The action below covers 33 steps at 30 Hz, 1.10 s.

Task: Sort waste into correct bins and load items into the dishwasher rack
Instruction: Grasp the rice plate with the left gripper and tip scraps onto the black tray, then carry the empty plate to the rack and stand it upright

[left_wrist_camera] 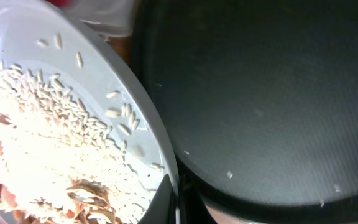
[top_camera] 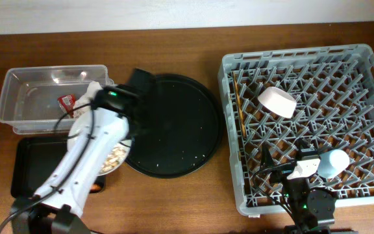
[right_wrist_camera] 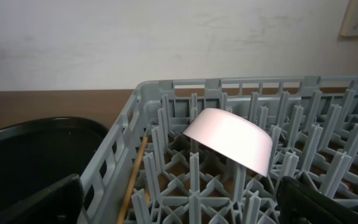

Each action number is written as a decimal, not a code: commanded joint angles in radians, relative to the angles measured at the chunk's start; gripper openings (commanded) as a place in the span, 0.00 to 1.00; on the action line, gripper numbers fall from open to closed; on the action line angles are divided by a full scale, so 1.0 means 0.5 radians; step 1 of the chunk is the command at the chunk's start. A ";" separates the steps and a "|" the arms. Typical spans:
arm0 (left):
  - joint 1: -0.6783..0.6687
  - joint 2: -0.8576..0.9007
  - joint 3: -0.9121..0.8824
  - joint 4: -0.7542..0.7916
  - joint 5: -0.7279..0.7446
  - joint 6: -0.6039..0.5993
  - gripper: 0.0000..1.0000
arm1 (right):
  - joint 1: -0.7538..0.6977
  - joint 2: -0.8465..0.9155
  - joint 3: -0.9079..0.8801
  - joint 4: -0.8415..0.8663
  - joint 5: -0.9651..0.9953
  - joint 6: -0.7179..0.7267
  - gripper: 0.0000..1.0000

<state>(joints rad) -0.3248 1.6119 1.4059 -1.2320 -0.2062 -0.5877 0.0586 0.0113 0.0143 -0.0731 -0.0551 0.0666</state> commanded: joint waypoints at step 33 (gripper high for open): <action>2.359 -0.603 -0.528 -0.304 2.936 2.289 0.00 | -0.015 -0.011 -0.018 0.005 -0.026 -0.014 0.98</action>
<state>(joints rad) 0.7555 1.3647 1.1458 -1.3273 1.1072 0.3420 0.0586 0.0109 0.0143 -0.0731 -0.0551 0.0666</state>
